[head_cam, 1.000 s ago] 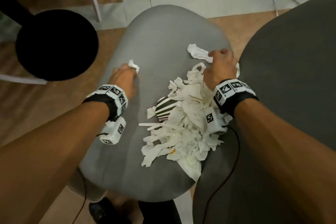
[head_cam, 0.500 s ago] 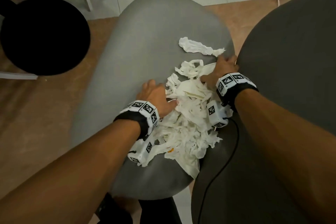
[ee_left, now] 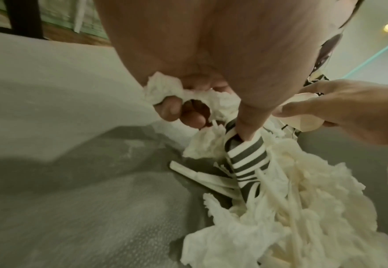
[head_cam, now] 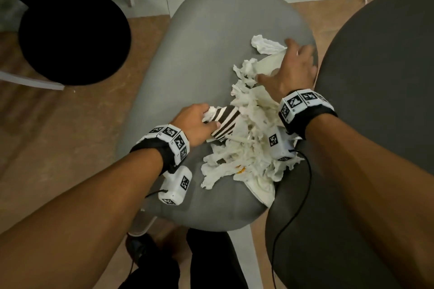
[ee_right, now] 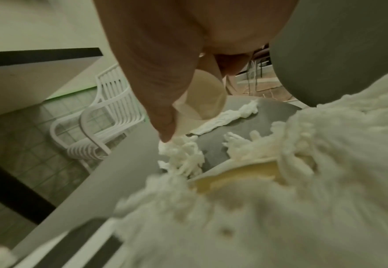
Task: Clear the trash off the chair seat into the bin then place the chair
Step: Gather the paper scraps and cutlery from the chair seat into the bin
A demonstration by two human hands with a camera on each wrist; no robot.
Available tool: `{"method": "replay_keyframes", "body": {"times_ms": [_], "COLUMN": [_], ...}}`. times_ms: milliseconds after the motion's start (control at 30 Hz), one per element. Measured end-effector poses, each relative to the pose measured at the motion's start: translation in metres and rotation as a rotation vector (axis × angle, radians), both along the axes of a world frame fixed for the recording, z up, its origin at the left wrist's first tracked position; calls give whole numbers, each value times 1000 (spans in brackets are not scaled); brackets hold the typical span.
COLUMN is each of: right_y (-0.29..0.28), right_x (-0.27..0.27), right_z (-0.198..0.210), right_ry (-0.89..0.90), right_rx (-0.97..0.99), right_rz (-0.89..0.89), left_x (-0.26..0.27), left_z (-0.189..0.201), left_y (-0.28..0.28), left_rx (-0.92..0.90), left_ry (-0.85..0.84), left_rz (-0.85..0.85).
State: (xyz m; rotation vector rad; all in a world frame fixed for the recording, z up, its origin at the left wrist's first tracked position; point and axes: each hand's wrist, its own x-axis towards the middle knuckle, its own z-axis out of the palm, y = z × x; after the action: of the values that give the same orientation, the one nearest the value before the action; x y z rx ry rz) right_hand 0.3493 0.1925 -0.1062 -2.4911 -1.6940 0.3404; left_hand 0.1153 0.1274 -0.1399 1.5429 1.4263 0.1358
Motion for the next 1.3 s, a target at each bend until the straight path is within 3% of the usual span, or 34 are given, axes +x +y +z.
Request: {"method": "replay_keyframes", "body": {"times_ms": [367,500,667,800,1000,1300], "right_y": [-88,-140,-224,-273,-280,-273], "right_x": [-142,-218,-312,-355,-349,-339], "right_z": [43,49,37,-4,-57,-60], "right_ry": [408,569,779,596,317,334], "right_rx": [196,80,-172,-407,-757,-644], "right_rz": [78,152,396,623,631,781], "left_x": [-101,-162,-256,-301,-304,-262], "left_z": [52,50,18,-8,-37,-64], "left_y": [-46,-94,-171,-233,-272,-267], "left_rx": [62,27,23,-94,-216,-323], "left_ry": [-120,-87,68,103,76,-55], "left_rz": [565,675,926,1032,989,939]}}
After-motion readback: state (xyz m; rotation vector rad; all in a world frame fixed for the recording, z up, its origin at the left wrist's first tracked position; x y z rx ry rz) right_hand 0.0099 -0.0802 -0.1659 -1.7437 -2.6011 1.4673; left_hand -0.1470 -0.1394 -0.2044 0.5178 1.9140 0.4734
